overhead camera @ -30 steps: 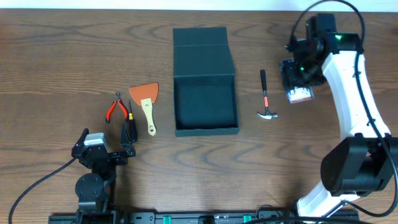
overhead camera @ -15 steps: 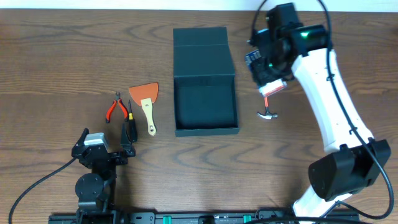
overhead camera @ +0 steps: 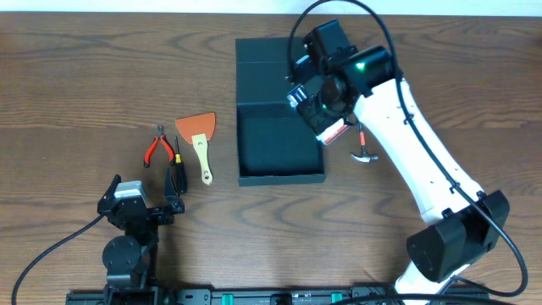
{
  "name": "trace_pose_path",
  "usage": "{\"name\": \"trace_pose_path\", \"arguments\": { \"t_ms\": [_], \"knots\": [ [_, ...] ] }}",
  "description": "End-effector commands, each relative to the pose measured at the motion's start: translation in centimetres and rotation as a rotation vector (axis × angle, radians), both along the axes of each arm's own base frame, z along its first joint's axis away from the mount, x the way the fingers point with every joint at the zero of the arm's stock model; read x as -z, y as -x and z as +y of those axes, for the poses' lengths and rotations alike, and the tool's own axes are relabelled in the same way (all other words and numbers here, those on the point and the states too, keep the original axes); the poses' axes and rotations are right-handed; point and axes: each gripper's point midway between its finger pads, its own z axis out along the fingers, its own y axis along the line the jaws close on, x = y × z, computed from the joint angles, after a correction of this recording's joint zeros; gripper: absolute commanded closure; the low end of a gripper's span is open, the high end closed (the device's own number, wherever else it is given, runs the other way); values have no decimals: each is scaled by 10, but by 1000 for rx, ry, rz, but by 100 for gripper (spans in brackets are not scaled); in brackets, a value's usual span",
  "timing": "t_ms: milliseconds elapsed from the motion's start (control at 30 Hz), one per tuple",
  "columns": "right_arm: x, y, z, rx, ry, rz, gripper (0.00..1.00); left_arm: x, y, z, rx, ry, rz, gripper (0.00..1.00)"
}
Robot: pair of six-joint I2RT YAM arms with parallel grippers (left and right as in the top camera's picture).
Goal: Pack container
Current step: 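Lift the case with the right gripper and carry it to the box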
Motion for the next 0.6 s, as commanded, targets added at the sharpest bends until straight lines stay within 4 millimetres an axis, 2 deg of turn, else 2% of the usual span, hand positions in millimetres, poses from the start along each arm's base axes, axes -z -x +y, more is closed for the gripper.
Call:
{"name": "trace_pose_path", "arguments": {
  "t_ms": [0, 333, 567],
  "knots": [
    [-8, 2, 17, -54, -17, -26, 68, 17, 0, 2, -8, -14, 42, 2],
    [-11, 12, 52, -213, -19, -77, 69, 17, 0, 2, -8, -14, 42, 1],
    [-12, 16, 60, -327, 3, -100, 67, 17, 0, 2, -8, -14, 42, 1]
  ]
}}
